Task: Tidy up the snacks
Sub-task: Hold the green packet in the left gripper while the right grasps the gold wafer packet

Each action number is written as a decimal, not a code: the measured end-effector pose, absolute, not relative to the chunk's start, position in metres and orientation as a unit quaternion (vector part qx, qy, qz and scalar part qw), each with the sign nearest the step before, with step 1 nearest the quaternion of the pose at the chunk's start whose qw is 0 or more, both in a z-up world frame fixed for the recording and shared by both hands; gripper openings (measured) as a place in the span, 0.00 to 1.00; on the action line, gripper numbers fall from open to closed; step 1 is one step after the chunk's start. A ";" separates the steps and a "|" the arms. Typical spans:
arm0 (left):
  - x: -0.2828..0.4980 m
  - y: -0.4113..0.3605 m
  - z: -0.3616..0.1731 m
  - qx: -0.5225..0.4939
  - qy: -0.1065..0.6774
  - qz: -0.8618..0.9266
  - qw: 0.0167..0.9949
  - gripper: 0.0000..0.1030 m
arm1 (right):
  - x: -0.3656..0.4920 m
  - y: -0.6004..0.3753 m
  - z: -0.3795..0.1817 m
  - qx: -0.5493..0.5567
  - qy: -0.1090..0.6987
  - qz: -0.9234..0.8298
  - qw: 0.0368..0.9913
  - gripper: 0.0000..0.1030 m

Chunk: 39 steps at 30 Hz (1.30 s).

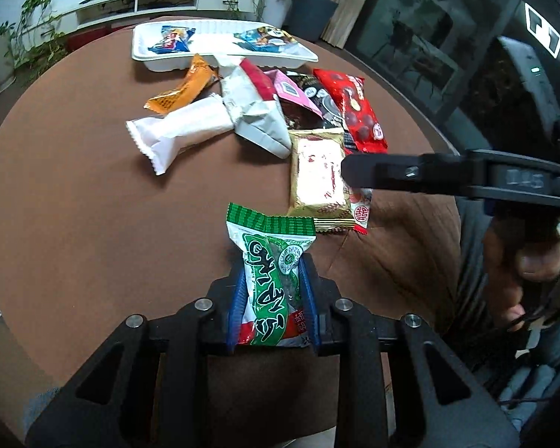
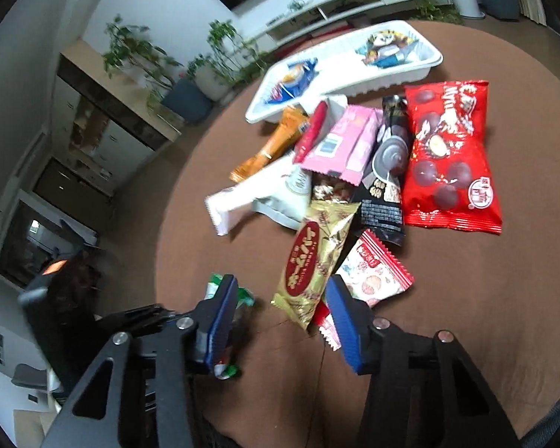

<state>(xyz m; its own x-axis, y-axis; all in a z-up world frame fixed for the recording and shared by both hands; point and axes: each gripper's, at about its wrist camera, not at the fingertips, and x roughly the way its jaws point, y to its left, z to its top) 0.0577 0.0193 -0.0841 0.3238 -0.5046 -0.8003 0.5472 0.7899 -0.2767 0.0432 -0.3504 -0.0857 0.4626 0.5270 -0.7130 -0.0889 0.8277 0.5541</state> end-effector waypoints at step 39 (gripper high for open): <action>0.059 0.047 -0.087 -0.045 0.474 -0.328 0.816 0.24 | 0.080 -0.294 -0.097 0.071 0.512 0.110 0.849 0.27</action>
